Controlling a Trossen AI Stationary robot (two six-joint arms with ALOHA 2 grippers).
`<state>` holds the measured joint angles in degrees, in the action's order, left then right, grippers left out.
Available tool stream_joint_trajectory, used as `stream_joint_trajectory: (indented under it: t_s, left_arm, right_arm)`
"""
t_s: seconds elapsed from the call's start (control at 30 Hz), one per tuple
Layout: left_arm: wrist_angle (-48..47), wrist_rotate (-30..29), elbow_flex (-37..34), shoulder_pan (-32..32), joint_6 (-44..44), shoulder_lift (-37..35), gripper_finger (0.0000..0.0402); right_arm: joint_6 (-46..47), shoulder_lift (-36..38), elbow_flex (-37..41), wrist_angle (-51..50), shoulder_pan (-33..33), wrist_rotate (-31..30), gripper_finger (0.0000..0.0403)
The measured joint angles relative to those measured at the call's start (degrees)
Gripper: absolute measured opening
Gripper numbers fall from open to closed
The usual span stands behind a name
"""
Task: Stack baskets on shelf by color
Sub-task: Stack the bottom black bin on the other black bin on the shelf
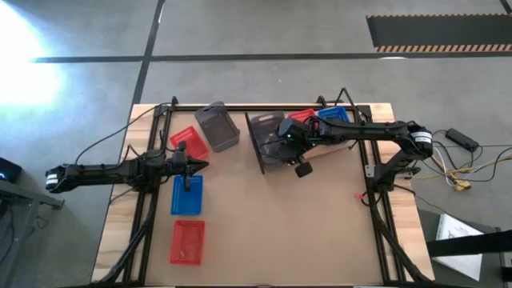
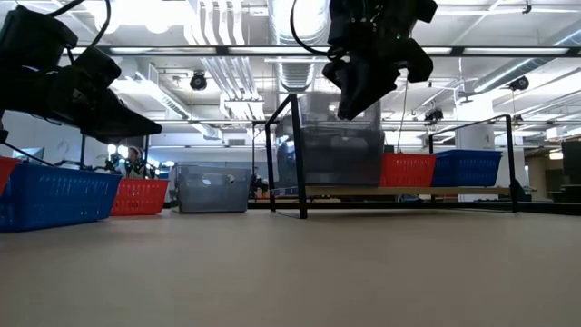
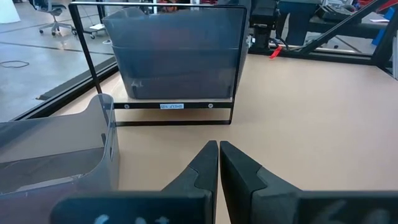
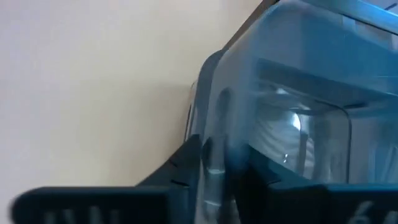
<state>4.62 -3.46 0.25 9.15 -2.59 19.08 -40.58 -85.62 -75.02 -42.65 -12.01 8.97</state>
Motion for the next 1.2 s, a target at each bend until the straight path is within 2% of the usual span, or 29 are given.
stream_joint_trajectory:
  t_s: [0.2, 0.4, 0.6, 0.87, 1.03, 1.2]
  left_arm:
    - [0.0, -0.01, 0.0, -0.01, -0.01, 0.01, 0.0]
    - [0.0, -0.01, 0.0, -0.01, -0.01, -0.03, 0.0]
    - [0.02, 0.0, 0.0, 0.0, -0.01, 0.01, 0.0]
    - [0.01, 0.01, 0.0, -0.01, -0.01, -0.08, 0.0]
    - [0.0, 0.01, 0.0, -0.02, 0.0, -0.03, 0.0]
    - [0.0, 0.01, 0.0, -0.01, 0.0, -0.03, 0.0]
  right_arm:
    - [3.27, 0.0, -0.76, -0.29, 0.38, -5.57, 0.0155]
    - [10.84, 0.02, -0.91, -0.24, 1.18, -2.73, 0.0187]
    - [13.59, -0.82, 0.01, 0.06, 2.01, -2.52, 0.0183]
    - [13.62, -5.83, -0.01, 1.86, 1.97, -3.19, 0.017]
    - [13.03, -7.96, -0.73, 2.16, 1.8, -8.31, 0.0145]
    - [12.11, -8.28, -1.26, 2.25, 0.73, -9.05, 0.0114]
